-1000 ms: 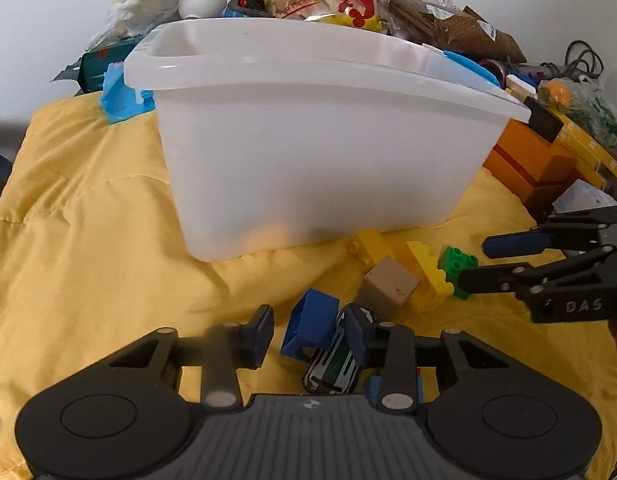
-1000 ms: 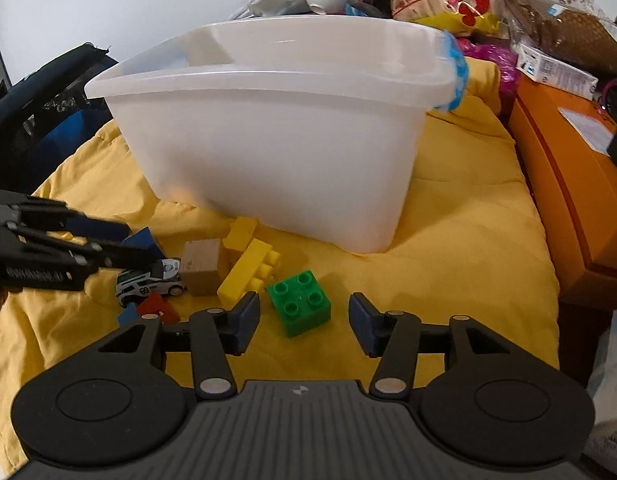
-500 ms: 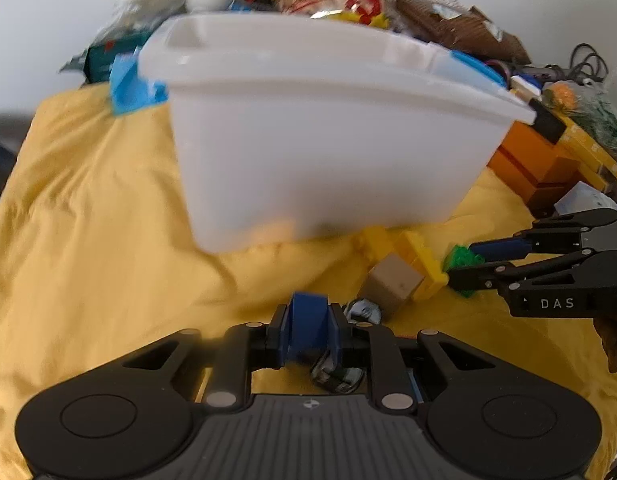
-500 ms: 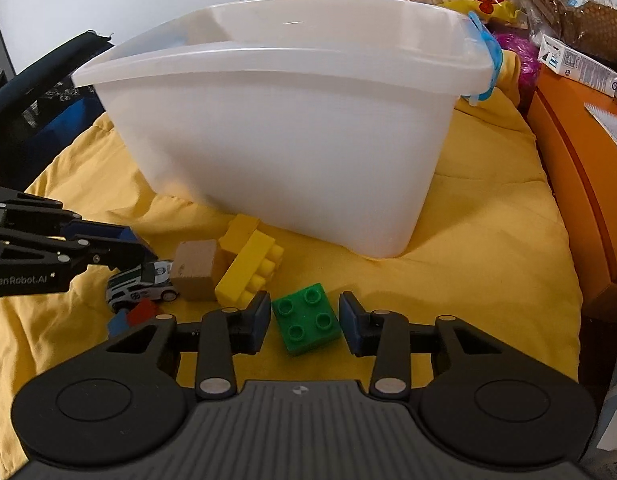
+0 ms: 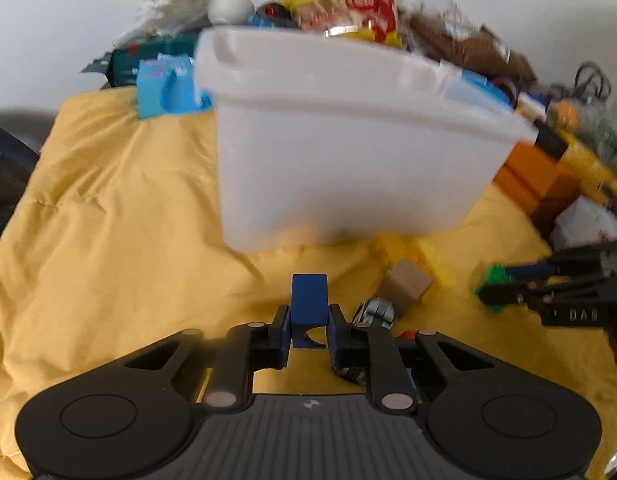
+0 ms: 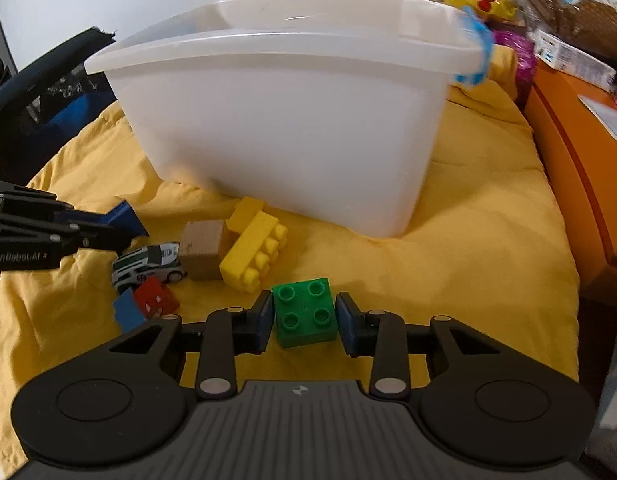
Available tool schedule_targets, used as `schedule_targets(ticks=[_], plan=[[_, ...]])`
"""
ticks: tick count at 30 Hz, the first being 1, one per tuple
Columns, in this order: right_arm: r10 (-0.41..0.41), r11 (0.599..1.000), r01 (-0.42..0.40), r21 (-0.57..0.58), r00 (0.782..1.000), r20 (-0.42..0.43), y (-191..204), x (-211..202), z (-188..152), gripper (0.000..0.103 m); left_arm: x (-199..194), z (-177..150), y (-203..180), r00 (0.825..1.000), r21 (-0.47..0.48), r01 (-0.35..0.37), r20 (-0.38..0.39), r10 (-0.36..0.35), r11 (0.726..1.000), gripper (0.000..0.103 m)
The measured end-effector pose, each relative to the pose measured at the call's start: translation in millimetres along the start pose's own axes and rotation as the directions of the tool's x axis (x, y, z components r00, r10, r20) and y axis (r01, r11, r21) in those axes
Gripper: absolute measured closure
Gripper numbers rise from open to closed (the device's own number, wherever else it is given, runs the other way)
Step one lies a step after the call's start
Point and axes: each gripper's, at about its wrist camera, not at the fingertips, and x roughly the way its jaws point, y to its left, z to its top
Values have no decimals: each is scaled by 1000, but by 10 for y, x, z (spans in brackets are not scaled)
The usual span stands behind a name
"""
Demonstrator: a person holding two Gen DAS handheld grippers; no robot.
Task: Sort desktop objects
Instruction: 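Grasp a blue brick with the left tool while the right tool grasps the square green brick, then carry the blue and green bricks over the white bin and open both tools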
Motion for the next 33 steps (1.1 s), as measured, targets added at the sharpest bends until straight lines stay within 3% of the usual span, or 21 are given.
schedule_targets(ticks=[8, 18, 26, 33], plan=[[36, 997, -43, 56, 992, 124, 33, -525, 89, 66, -603, 248, -39, 991, -6, 24, 135, -23, 1000, 82], [29, 995, -54, 81, 958, 286, 71, -982, 691, 66, -866, 840, -124, 975, 8, 5, 221, -7, 1000, 82], [4, 996, -29, 84, 960, 281, -20, -826, 1176, 66, -607, 1294, -5, 983, -1, -6, 182, 6, 1000, 82], [-9, 995, -12, 96, 976, 218, -104, -590, 1466, 66, -387, 1536, 117, 992, -25, -10, 125, 14, 1000, 82]])
